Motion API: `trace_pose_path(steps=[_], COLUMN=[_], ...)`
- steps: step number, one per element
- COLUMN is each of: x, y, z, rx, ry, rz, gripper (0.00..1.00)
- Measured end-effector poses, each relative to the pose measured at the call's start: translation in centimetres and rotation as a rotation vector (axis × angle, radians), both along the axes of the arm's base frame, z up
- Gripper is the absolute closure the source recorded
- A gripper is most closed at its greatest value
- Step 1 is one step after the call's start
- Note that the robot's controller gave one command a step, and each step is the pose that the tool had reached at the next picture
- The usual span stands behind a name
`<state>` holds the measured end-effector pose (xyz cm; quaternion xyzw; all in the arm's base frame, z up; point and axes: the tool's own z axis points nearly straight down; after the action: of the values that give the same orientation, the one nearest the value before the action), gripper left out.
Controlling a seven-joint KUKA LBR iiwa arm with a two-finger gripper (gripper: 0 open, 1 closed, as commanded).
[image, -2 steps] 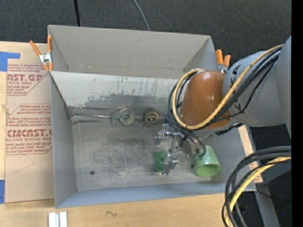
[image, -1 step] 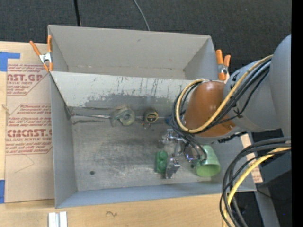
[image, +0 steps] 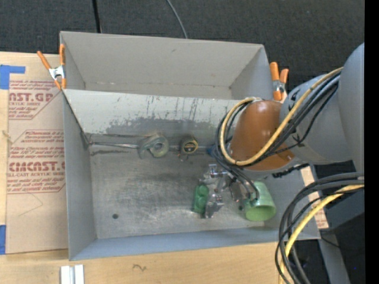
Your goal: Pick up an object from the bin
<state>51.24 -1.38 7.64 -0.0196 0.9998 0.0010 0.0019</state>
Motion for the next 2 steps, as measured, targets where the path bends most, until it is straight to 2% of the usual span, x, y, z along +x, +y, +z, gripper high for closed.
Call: trace_pose_path(steps=[1,2], x=[1.44,1.26], y=[-0.97,-0.92], z=[10.91,10.43], rx=[-0.003,-0.002], ry=[-0.006,0.002], rz=[0.104,0.103], gripper=[1.0,0.0])
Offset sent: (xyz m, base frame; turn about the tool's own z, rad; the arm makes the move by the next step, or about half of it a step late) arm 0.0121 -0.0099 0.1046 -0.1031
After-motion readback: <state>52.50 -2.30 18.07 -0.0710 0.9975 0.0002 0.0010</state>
